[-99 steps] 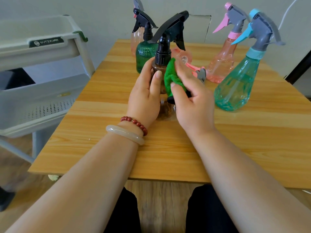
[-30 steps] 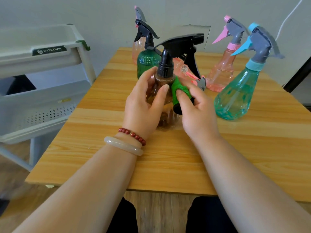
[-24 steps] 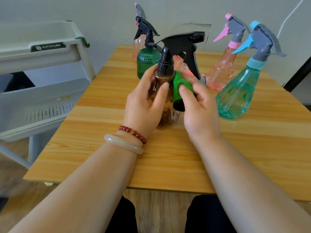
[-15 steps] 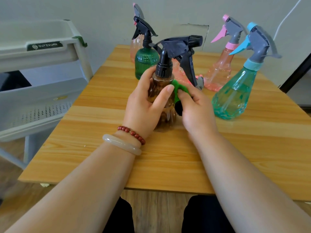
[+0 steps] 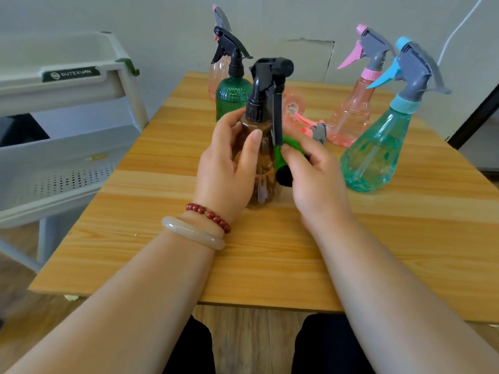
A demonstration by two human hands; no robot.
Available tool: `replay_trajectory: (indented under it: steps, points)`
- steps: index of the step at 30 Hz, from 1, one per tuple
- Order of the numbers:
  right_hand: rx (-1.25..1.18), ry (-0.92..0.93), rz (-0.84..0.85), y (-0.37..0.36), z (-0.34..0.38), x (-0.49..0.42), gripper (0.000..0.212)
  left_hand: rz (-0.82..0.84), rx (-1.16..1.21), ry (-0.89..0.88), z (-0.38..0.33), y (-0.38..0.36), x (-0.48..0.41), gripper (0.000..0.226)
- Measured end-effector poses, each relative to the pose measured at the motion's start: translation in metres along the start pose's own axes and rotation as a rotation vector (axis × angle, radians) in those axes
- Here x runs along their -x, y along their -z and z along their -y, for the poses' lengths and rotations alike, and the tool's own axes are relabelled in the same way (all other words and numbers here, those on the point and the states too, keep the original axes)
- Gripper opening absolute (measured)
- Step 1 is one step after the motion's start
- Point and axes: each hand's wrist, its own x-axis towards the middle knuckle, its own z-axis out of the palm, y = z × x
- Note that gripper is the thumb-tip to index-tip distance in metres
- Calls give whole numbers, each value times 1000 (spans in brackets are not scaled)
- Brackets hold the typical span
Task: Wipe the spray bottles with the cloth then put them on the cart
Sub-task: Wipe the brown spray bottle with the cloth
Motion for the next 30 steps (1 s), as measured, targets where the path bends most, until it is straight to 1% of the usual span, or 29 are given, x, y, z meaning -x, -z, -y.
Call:
replay_trajectory:
  steps: [2,3,4,6,8,9,11,12,14,15,16,17,18,21,22,23,24,27,28,30]
  points:
    - [-65,196,-9,-3,1,4,37,31,27,-9,-1,0,0,36]
    - [-62,260,-18,-4,1,5,40,49,52,-13,-1,0,1,37]
    - [-52,273,-24,-6,1,6,41,64,82,-11,-2,0,1,39]
    - [-23,191,-37,-4,0,5,38,88,110,1,-3,-1,2,42]
    - [51,22,-67,-2,0,2,35,87,67,-8,-3,-1,0,43]
    - [78,-63,-71,-1,-2,0,36,68,42,-13,-1,-1,-1,42]
    - [26,-134,-76,-1,-4,-3,40,16,29,-13,2,0,-4,38]
    - [-53,-100,-86,-2,-2,-2,41,6,29,-15,3,0,-4,36]
    - [-151,99,-68,-5,1,2,40,22,45,-26,4,1,-4,35]
    - [-139,214,-50,-6,1,4,40,31,69,-23,2,1,-3,38]
    - [-117,287,-37,-7,0,5,42,35,101,-9,0,1,-2,40]
    - [-101,281,-23,-7,-1,4,43,34,143,8,0,1,-2,39]
    - [-87,222,-18,-5,-3,2,41,31,187,18,-1,1,-2,37]
    - [4,-56,-74,-3,-7,-2,32,40,249,32,0,1,-2,37]
    - [31,-113,-85,-2,-9,-3,31,48,241,35,-1,1,-2,38]
    - [48,-132,-84,-2,-9,-3,32,51,224,40,-2,0,-1,38]
    - [38,-107,-72,-2,-6,-2,32,50,202,42,-3,-1,-1,40]
    - [-87,143,-39,-3,-1,3,39,-1,88,2,1,-3,-3,47]
    - [-110,201,-42,-4,-1,4,41,-20,58,1,3,-3,-3,49]
    - [-82,217,-38,-5,-1,3,41,-18,49,4,5,-3,-4,49]
